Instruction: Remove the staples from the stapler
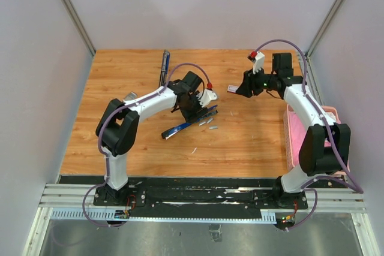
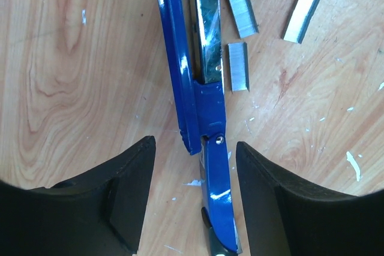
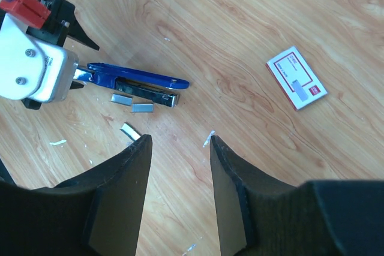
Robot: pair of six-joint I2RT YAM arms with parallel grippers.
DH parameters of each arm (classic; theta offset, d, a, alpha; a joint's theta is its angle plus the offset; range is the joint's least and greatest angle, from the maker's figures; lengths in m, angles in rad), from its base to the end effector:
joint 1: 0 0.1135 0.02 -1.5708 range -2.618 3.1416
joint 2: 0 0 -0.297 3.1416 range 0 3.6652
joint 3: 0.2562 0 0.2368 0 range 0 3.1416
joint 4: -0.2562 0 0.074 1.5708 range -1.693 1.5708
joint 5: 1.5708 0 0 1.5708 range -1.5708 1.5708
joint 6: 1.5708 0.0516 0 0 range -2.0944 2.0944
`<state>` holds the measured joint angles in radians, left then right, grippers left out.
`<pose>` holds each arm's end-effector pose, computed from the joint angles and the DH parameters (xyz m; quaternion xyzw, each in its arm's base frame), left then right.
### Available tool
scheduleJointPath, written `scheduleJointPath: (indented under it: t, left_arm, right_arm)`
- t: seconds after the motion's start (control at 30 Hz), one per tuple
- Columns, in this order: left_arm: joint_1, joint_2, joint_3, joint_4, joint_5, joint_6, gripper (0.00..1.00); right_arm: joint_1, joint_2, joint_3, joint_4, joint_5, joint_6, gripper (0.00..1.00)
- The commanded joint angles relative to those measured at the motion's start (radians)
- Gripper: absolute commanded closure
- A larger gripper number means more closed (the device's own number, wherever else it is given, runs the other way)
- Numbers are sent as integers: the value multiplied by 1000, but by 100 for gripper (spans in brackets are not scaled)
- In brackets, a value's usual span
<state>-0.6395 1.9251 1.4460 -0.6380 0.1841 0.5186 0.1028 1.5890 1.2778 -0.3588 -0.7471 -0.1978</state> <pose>0.3223 -0.2515 0.2276 0.5483 0.8008 -0.1029 0.2181 0.3441 0.0707 0.3280 -0.2826 0.8050 0.3089 0.4204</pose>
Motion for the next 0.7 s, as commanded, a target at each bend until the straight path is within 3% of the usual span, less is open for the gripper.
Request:
scheduleJointPath:
  t: [0.0, 0.2, 0.53, 0.67]
  left_arm:
    - [-43, 19, -7, 36, -72, 3, 39]
    - [-82, 40, -8, 49, -114, -5, 40]
    - [-131, 75, -43, 136, -296, -32, 39]
    - [-135, 84, -53, 154, -327, -32, 46]
  right_arm:
    - [-44, -28, -52, 27, 0, 21, 55]
    - [-69, -25, -65, 40, -46, 48, 55]
    - [-101, -31, -83, 55, -83, 69, 55]
    - [-112, -21, -81, 56, -106, 83, 56]
